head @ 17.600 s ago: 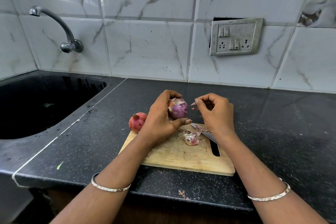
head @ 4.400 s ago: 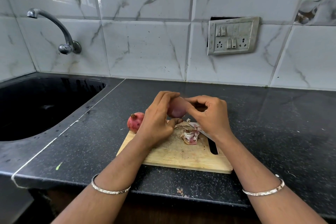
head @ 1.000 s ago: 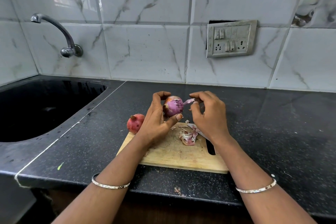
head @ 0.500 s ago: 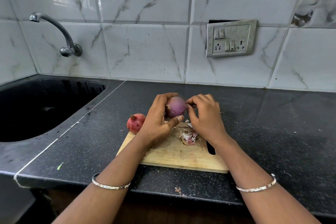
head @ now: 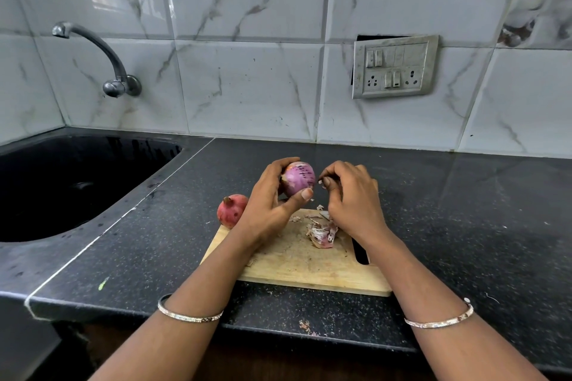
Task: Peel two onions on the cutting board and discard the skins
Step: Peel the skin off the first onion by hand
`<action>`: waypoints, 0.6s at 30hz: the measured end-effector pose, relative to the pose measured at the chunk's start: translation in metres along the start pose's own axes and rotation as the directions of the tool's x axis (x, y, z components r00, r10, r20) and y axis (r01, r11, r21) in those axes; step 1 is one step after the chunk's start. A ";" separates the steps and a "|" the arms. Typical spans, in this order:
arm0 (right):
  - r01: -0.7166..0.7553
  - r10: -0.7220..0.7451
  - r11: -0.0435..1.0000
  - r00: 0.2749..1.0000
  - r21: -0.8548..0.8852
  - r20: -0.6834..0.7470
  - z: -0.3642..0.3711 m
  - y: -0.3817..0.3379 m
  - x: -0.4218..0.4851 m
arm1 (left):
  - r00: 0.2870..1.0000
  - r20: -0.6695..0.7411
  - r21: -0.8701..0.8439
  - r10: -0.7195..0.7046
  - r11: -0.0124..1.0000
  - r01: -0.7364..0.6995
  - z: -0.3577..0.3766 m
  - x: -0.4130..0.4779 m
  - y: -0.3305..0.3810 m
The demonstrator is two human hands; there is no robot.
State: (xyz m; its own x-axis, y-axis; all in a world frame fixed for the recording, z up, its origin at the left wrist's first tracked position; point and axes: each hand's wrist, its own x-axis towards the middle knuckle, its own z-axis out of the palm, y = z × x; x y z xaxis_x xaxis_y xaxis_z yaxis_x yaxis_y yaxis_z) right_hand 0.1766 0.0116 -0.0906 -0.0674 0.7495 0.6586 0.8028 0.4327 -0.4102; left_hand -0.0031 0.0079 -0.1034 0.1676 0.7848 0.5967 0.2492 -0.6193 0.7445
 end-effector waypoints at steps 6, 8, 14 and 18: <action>0.018 -0.015 0.992 1.000 0.124 -0.019 -0.006 -0.005 -0.003 | 0.997 -0.038 0.124 0.063 0.991 -0.058 0.000 0.001 -0.003; 0.035 -0.024 0.984 0.998 0.173 -0.066 -0.006 -0.005 -0.003 | 0.994 -0.039 0.184 0.105 0.978 -0.096 -0.001 0.002 -0.003; 0.155 -0.130 0.967 0.983 0.203 -0.130 -0.005 -0.007 -0.001 | 0.990 -0.015 0.294 0.137 0.947 -0.127 -0.001 0.003 -0.004; 0.179 -0.153 0.957 0.980 0.228 -0.126 -0.003 -0.005 0.000 | 0.989 0.004 0.321 0.147 0.937 -0.140 -0.002 0.002 -0.005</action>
State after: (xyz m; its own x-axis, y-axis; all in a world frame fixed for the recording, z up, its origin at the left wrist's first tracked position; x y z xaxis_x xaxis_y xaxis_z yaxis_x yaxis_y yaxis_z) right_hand 0.1744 0.0079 -0.0869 -0.1143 0.6049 0.7881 0.6208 0.6628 -0.4187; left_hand -0.0060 0.0126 -0.1048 0.2059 0.6852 0.6987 0.5162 -0.6826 0.5173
